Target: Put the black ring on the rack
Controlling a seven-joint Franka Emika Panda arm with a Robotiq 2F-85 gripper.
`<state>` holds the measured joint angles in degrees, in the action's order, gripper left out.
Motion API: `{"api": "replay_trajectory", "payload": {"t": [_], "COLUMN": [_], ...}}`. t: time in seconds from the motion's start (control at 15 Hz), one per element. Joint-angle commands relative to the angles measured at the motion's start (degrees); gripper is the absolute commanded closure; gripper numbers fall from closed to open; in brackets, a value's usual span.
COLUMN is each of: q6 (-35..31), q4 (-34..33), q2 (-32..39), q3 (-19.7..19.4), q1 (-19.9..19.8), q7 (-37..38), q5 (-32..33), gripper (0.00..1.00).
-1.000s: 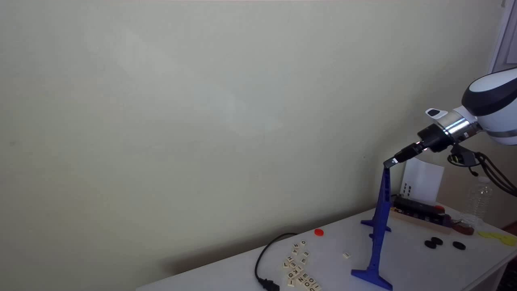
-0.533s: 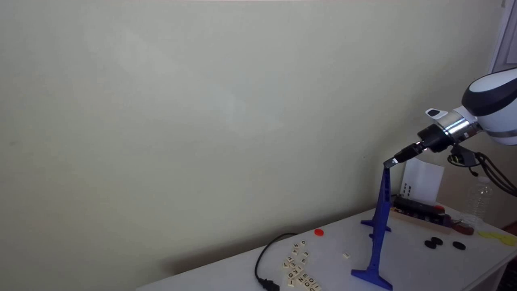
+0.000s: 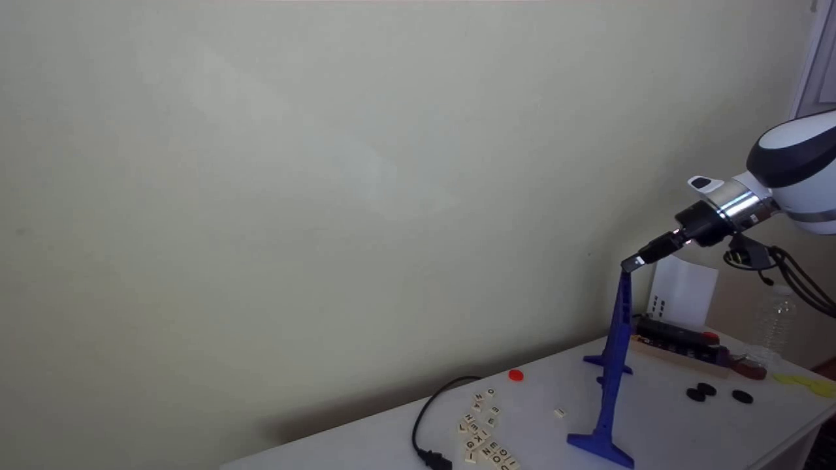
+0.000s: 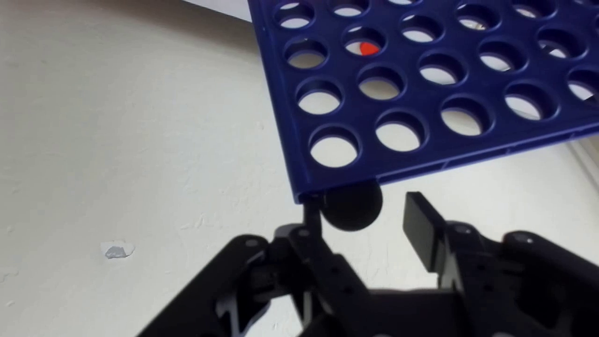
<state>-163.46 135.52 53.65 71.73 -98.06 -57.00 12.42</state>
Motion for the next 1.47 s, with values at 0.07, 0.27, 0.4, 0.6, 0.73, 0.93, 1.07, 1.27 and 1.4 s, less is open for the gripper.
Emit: {"api": "replay_trajectory", "payload": {"t": [0.07,0.27,0.4,0.6,0.73,0.93,1.07,1.27,1.4], "q6": [1.7,2.2,2.7,3.1,3.3,3.0,2.6,1.9,1.5], "q4": [-0.1,-0.1,0.1,0.5,1.1,2.4,3.1,4.5,5.4], "q2": [-0.4,-0.4,-0.1,0.1,-0.1,0.1,0.1,-0.3,-1.4], "q3": [-0.7,-0.5,0.0,0.8,1.5,3.0,4.0,5.7,6.7], "q1": [0.2,0.1,-0.3,-1.0,-1.6,-3.0,-4.0,-5.7,-7.0], "q7": [-0.8,-1.0,-1.3,-1.8,-2.1,-2.8,-3.1,-2.6,-1.4], "q5": [-0.1,-0.2,-0.3,-0.3,-0.4,-0.3,-0.2,-0.2,-0.5], "gripper": [0.11,0.00,0.00,0.00,0.00,0.00,0.00,0.00,0.00]}}
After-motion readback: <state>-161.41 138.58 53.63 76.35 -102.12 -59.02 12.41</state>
